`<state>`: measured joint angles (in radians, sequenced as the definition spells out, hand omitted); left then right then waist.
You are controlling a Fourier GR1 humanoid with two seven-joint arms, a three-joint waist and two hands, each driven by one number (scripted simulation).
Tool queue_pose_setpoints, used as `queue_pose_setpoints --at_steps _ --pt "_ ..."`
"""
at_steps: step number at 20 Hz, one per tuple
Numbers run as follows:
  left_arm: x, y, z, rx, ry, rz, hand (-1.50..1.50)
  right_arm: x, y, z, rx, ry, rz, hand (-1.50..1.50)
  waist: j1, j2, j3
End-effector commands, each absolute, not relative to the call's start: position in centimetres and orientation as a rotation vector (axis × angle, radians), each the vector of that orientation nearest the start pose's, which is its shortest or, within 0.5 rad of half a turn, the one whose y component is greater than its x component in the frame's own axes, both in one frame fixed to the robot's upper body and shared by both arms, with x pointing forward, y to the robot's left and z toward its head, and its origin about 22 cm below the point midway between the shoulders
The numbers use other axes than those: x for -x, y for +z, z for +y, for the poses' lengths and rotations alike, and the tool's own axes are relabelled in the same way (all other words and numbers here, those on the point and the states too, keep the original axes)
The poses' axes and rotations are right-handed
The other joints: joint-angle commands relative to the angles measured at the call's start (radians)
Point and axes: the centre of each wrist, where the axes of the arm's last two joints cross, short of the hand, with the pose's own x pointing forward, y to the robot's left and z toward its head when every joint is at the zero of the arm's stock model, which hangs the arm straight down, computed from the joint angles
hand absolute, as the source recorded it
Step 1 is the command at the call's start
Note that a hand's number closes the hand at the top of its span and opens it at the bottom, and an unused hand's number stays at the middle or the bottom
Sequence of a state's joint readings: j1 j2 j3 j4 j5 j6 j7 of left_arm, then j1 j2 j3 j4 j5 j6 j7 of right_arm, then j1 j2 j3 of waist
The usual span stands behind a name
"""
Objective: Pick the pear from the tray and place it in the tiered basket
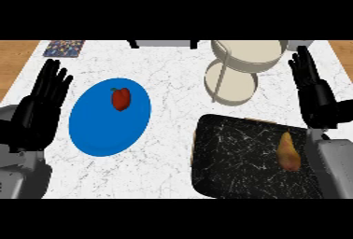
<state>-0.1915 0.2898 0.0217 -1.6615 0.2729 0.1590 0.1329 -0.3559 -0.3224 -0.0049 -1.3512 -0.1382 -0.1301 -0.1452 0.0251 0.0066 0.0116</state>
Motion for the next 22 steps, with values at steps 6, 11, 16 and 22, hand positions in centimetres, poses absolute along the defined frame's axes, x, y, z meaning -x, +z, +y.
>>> queue_pose_setpoints --at_steps 6,11,16,22 --pt "-25.9 4.5 28.8 -0.162 -0.105 -1.485 0.0 -33.3 7.7 -22.0 -0.026 0.158 -1.613 1.5 -0.017 -0.007 -0.013" --pt "-25.4 3.6 28.6 -0.081 -0.074 -1.419 0.0 -30.5 0.2 -27.6 0.637 -0.154 -1.181 -1.5 -0.034 -0.007 -0.017" --pt "-25.7 3.5 28.8 -0.087 -0.078 -1.41 0.0 -30.8 6.1 -24.9 0.775 0.113 -1.213 -1.5 -0.033 -0.014 -0.015" --pt "-25.2 2.6 28.4 -0.091 -0.101 -1.411 0.0 -32.4 12.4 -28.4 0.994 0.557 -0.915 -1.5 -0.028 -0.018 -0.019"
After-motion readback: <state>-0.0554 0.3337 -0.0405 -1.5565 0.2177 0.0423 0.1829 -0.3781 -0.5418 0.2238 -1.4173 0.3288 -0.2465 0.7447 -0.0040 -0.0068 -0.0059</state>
